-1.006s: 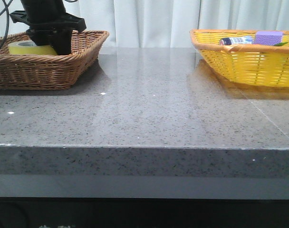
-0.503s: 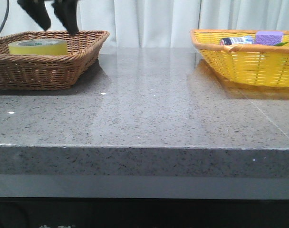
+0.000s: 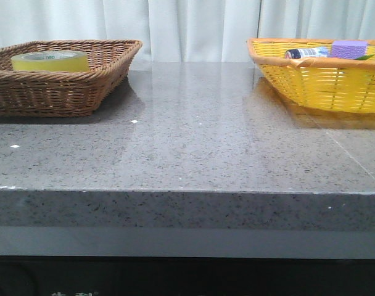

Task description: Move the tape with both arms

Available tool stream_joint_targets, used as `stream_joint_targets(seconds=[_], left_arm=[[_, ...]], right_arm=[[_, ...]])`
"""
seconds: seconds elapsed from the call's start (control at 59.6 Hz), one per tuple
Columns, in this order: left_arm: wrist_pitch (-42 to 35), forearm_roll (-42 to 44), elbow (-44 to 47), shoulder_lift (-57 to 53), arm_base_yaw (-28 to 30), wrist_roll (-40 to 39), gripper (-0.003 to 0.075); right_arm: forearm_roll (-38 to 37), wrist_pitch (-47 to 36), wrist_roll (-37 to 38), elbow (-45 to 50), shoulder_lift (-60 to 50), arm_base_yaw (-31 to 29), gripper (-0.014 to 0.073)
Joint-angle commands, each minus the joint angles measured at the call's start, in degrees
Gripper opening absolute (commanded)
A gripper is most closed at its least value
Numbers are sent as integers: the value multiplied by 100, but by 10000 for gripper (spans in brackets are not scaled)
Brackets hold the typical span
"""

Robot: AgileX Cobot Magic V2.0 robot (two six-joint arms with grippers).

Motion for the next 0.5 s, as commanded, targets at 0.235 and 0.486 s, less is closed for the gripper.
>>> stream_joint_targets(seconds=[0.235,0.486], left_arm=[[-275,-402,1312,-1793,8,-216,459],[-1203,-452,2987,-3019,-461,-216,459]], right_arm=[[74,-343,-30,-136,-2,-15,329],[74,-343,-30,-136,-2,-15,329]])
